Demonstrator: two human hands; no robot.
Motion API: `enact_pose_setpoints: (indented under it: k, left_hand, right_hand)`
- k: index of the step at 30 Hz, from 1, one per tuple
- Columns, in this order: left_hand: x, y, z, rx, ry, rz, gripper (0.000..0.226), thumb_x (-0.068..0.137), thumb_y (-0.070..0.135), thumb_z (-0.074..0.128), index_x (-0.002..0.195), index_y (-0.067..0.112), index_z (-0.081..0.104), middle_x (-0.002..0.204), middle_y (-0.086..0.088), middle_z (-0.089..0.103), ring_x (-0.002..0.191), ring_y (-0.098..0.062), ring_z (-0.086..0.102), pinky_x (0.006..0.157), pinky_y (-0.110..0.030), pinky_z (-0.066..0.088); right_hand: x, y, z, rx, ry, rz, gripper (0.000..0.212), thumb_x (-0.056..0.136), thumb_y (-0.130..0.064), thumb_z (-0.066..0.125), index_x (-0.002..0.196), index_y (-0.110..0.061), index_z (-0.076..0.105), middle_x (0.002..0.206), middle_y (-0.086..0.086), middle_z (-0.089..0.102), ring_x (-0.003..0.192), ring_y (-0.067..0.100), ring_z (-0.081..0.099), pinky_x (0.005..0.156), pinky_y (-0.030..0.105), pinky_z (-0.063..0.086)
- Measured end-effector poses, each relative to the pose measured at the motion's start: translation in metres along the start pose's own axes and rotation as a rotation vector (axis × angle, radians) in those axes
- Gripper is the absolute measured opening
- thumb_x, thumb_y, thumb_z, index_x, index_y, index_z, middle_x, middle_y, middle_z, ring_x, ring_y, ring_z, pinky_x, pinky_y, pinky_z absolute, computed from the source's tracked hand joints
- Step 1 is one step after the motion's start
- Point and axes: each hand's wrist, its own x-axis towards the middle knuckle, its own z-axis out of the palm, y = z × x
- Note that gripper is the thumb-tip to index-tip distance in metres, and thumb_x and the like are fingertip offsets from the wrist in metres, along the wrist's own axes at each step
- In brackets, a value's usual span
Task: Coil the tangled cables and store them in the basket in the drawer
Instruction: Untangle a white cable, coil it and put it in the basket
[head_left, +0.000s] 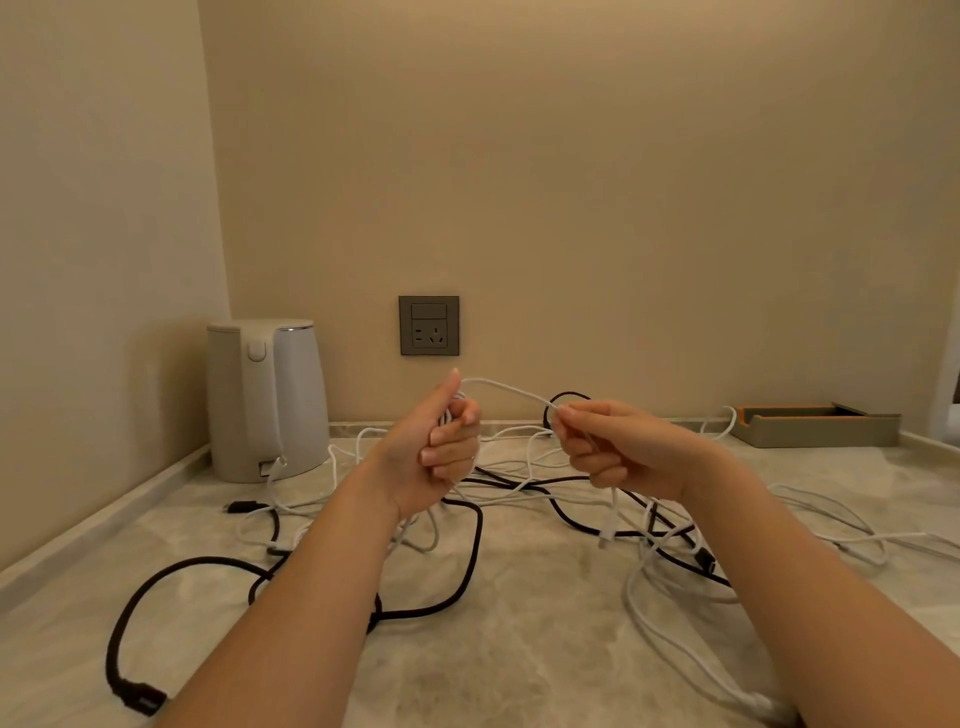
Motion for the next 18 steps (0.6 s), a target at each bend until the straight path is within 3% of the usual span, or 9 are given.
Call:
enact_pose_setpoints:
  k: [2, 4, 6, 8, 10, 12, 14, 16, 18]
  left_hand:
    - [-0.001, 0.002, 0.000, -0.002, 0.005, -0.008, 0.051, 0.088, 0.041, 0.039, 0.050, 0.010, 0.054, 0.030, 0.010, 0.029, 0.020, 0.000, 0.026, 0.023, -0.011, 0.020]
    - [-0.001, 0.003, 0.000, 0.021, 0.010, -0.020, 0.049, 0.087, 0.041, 0.039, 0.050, 0.011, 0.054, 0.030, 0.010, 0.029, 0.020, 0.000, 0.026, 0.024, -0.011, 0.020]
    - [-0.002, 0.002, 0.002, 0.041, 0.001, -0.049, 0.048, 0.086, 0.041, 0.040, 0.050, 0.012, 0.053, 0.031, 0.010, 0.029, 0.020, 0.000, 0.027, 0.024, -0.012, 0.019]
    - [-0.002, 0.001, 0.003, 0.041, -0.039, -0.094, 0.049, 0.087, 0.043, 0.038, 0.050, 0.013, 0.051, 0.031, 0.010, 0.030, 0.020, 0.000, 0.027, 0.025, -0.012, 0.019]
    - [-0.002, 0.000, 0.005, 0.042, -0.086, -0.134, 0.051, 0.088, 0.045, 0.036, 0.050, 0.014, 0.050, 0.031, 0.011, 0.031, 0.020, 0.000, 0.028, 0.026, -0.012, 0.019]
    - [-0.002, -0.001, 0.009, 0.049, -0.109, -0.151, 0.052, 0.088, 0.047, 0.035, 0.049, 0.015, 0.048, 0.031, 0.010, 0.031, 0.020, 0.000, 0.028, 0.026, -0.012, 0.017]
    - [-0.002, -0.002, 0.013, 0.053, -0.101, -0.156, 0.053, 0.087, 0.050, 0.035, 0.047, 0.016, 0.046, 0.030, 0.010, 0.030, 0.019, -0.001, 0.027, 0.026, -0.013, 0.015]
    - [-0.002, -0.004, 0.015, 0.053, -0.081, -0.154, 0.056, 0.086, 0.053, 0.034, 0.045, 0.016, 0.044, 0.029, 0.010, 0.028, 0.019, -0.001, 0.026, 0.027, -0.013, 0.014]
    - [-0.002, -0.005, 0.016, 0.018, -0.062, -0.145, 0.061, 0.089, 0.055, 0.031, 0.044, 0.017, 0.042, 0.029, 0.009, 0.028, 0.020, -0.001, 0.026, 0.027, -0.013, 0.014]
  right_hand:
    - [0.001, -0.004, 0.009, -0.183, -0.006, 0.047, 0.025, 0.100, -0.022, 0.041, 0.088, -0.006, 0.057, 0.061, -0.003, 0.042, 0.046, 0.007, 0.033, 0.040, 0.015, 0.031]
    - [0.006, -0.004, 0.023, -0.711, 0.137, 0.082, 0.027, 0.101, -0.019, 0.041, 0.088, -0.008, 0.061, 0.064, -0.003, 0.052, 0.058, 0.017, 0.051, 0.056, 0.025, 0.044]
    - [0.017, 0.001, 0.036, -1.132, 0.303, 0.016, 0.024, 0.100, -0.020, 0.040, 0.082, -0.016, 0.056, 0.076, -0.001, 0.056, 0.083, 0.025, 0.056, 0.071, 0.031, 0.042]
    - [0.022, 0.004, 0.048, -1.135, 0.418, -0.141, 0.024, 0.101, -0.023, 0.039, 0.114, -0.013, 0.057, 0.111, 0.006, 0.059, 0.111, 0.026, 0.051, 0.089, 0.032, 0.040]
    - [0.022, 0.003, 0.055, -0.993, 0.423, -0.338, 0.040, 0.102, -0.021, 0.036, 0.140, -0.008, 0.042, 0.137, 0.007, 0.049, 0.128, 0.020, 0.042, 0.102, 0.023, 0.028]
    - [0.022, 0.002, 0.058, -0.867, 0.372, -0.477, 0.035, 0.102, -0.017, 0.034, 0.128, -0.005, 0.054, 0.120, 0.008, 0.061, 0.110, 0.019, 0.056, 0.095, 0.025, 0.036]
    - [0.023, 0.003, 0.060, -0.768, 0.332, -0.480, 0.034, 0.103, -0.020, 0.033, 0.094, -0.003, 0.061, 0.075, 0.000, 0.060, 0.067, 0.015, 0.056, 0.072, 0.036, 0.044]
    - [0.021, 0.004, 0.061, -0.642, 0.311, -0.451, 0.039, 0.103, -0.025, 0.033, 0.073, -0.009, 0.052, 0.057, -0.010, 0.046, 0.052, 0.005, 0.041, 0.056, 0.028, 0.037]
    - [0.019, 0.002, 0.067, -0.464, 0.278, -0.427, 0.042, 0.103, -0.024, 0.031, 0.066, -0.018, 0.050, 0.046, -0.014, 0.044, 0.045, 0.001, 0.039, 0.047, 0.013, 0.031]
